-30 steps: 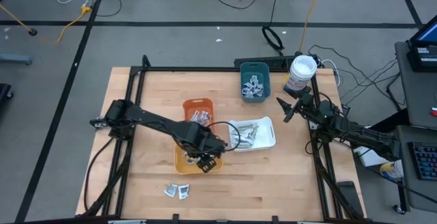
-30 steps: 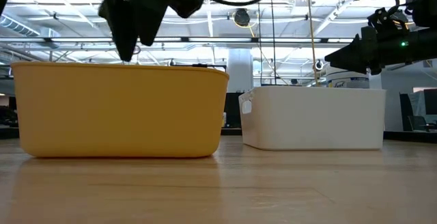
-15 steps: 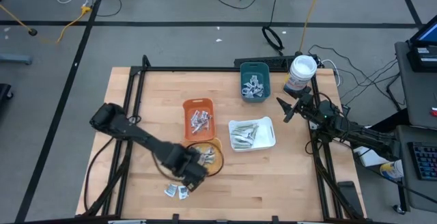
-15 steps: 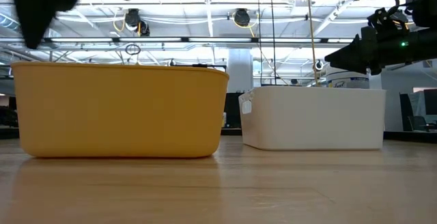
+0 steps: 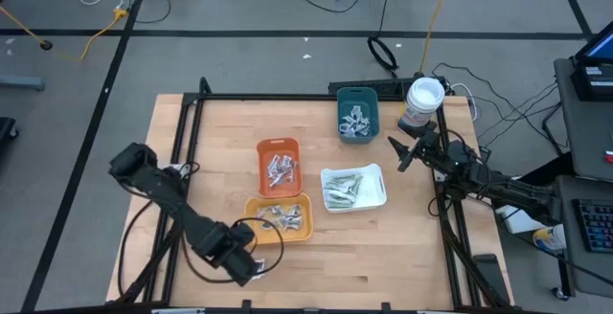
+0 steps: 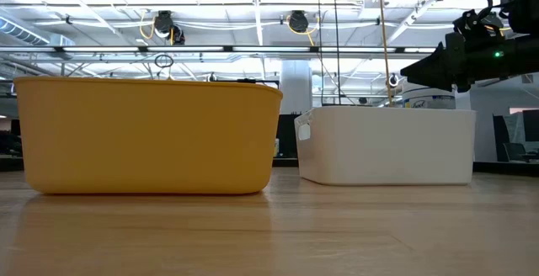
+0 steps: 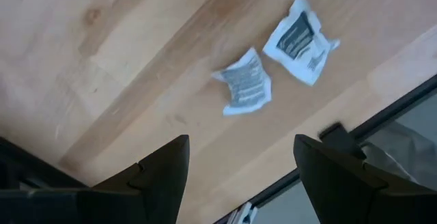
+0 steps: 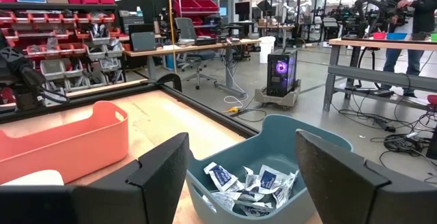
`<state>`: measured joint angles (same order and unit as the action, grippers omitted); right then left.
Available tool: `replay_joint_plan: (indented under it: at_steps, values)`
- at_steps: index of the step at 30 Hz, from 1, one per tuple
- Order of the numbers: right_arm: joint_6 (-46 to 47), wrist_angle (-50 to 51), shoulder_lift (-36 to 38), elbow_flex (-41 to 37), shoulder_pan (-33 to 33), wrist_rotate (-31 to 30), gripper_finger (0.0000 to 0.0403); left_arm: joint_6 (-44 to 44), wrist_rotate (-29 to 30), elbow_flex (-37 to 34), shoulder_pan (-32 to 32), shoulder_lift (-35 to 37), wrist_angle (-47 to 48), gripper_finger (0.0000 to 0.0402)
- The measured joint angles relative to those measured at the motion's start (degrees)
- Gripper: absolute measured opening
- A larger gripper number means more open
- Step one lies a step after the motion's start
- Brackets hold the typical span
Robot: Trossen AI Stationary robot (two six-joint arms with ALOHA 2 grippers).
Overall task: Pick & Place First Aid Supplies
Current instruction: Put the gray sachet into the yellow bin
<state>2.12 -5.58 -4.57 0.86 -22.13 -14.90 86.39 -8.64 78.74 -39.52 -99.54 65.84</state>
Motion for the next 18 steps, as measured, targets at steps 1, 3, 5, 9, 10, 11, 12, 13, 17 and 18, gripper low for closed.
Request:
replay_joint_plan:
  at_steps: [1,3,5,9,10,11,12,13,17,18]
  values:
    - [0.0,0.0,0.0,0.0,0.0,0.0,0.0263,0.8,0.0,-0.1,-0.5,0.2,0.0,0.0269]
    - [0.0,0.0,0.0,0.0,0.0,0.0,0.0263,1.4,0.0,-0.5,-1.2,0.4,-0.3,0.0269]
    - [0.0,0.0,0.0,0.0,0.0,0.0,0.0263,1.4,0.1,-1.6,-1.6,-0.3,-1.1,0.0269]
    - [0.0,0.0,0.0,0.0,0.0,0.0,0.0263,1.5,-0.4,-3.9,-1.6,-2.8,-5.6,0.0269]
    - [0.0,0.0,0.0,0.0,0.0,0.0,0.0263,1.5,-0.4,-4.2,-1.6,-3.4,-6.7,0.0269]
    - [0.0,0.0,0.0,0.0,0.0,0.0,0.0263,1.5,-0.4,-4.4,-1.6,-4.0,-7.7,0.0269]
    - [0.0,0.0,0.0,0.0,0.0,0.0,0.0263,1.5,-0.1,-4.7,-1.6,-4.7,-8.6,0.0269]
    - [0.0,0.0,0.0,0.0,0.0,0.0,0.0263,1.5,0.3,-4.9,-1.6,-5.3,-9.4,0.0269]
    - [0.0,0.0,0.0,0.0,0.0,0.0,0.0263,2.1,1.2,-6.1,-1.6,-7.6,-13.0,0.0269]
    - [0.0,0.0,0.0,0.0,0.0,0.0,0.0263,2.6,1.2,-6.5,-1.6,-8.2,-13.7,0.0269]
